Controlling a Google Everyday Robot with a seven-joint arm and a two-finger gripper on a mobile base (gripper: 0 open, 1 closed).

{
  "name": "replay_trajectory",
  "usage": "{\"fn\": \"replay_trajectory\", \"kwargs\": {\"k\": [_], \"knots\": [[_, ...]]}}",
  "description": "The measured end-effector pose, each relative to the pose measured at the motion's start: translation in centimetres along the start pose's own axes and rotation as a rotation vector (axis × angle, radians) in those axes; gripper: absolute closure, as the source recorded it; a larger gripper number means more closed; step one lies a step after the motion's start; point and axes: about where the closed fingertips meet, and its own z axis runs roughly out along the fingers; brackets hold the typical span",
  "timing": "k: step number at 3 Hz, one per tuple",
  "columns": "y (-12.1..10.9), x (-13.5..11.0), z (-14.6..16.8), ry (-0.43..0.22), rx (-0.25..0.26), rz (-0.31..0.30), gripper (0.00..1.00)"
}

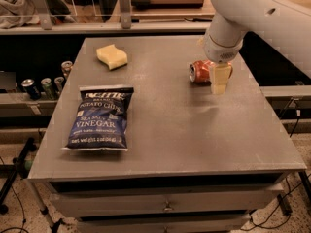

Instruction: Place coke can upright

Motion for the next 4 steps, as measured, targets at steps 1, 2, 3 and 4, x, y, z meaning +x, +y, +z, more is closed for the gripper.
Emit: {"fn": "replay_trajectory", "kwargs": {"k": [1, 2, 3, 4], "knots": [[-0.26, -0.07, 0.77, -0.001, -0.008, -0.01, 0.0], [-0.43, -0.16, 1.15, 0.0, -0.013, -0.012, 0.17], [-0.56, -0.21, 1.31, 0.006, -0.02, -0.013, 0.41], [-0.79, -0.08, 1.23, 0.015, -0.027, -0.008, 0.65]]}}
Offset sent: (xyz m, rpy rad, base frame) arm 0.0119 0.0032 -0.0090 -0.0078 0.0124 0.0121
